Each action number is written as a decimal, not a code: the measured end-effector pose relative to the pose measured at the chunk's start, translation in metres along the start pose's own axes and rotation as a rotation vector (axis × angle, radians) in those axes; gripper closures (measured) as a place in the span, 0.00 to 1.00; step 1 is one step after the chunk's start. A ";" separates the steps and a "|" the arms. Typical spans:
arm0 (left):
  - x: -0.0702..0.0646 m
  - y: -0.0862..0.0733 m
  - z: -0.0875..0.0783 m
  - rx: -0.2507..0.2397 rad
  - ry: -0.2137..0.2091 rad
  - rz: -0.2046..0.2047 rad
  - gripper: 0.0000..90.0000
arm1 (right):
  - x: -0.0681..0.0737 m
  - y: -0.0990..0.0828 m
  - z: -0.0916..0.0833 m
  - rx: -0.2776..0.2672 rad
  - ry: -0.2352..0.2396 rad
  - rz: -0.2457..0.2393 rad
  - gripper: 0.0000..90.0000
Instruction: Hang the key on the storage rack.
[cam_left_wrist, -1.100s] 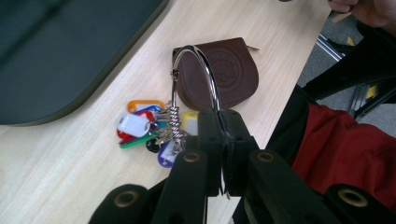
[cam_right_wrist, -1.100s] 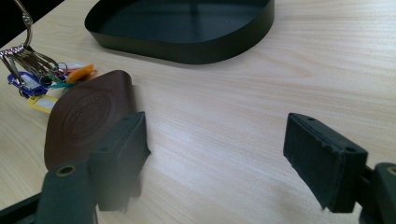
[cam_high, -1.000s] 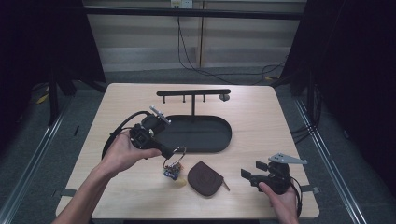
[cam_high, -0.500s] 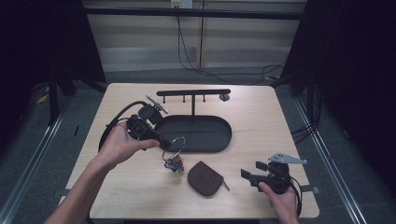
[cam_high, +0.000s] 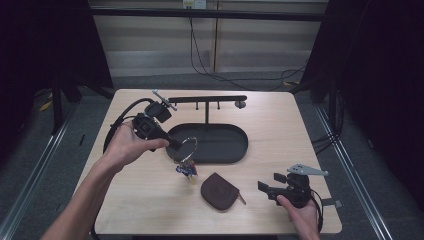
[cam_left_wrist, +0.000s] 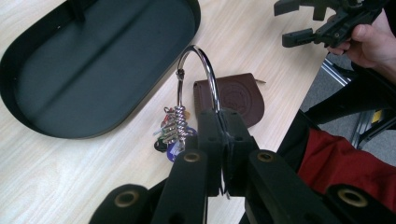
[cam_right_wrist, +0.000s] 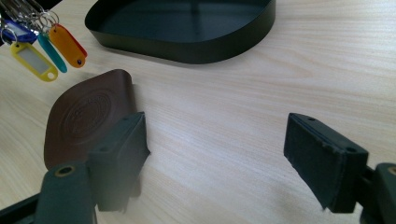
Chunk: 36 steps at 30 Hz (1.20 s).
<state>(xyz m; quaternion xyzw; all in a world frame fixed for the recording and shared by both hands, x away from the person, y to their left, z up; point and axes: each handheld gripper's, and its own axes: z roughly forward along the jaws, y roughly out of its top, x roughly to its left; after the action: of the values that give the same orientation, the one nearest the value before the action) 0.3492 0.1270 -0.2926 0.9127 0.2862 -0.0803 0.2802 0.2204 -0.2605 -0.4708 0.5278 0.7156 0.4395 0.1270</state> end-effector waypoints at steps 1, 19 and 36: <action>0.002 0.002 -0.001 0.004 0.006 -0.003 0.98 | 0.000 0.000 0.000 0.001 -0.001 0.000 0.24; 0.017 0.017 -0.008 -0.022 0.028 -0.061 0.98 | 0.001 0.000 -0.001 0.003 0.000 -0.005 0.24; 0.054 0.028 -0.013 -0.055 0.013 -0.130 0.98 | 0.000 -0.001 -0.002 -0.001 0.001 -0.002 0.24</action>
<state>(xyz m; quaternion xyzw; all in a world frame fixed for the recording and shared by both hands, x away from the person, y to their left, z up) 0.4093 0.1412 -0.2855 0.8847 0.3487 -0.0843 0.2975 0.2183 -0.2612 -0.4703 0.5269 0.7159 0.4400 0.1274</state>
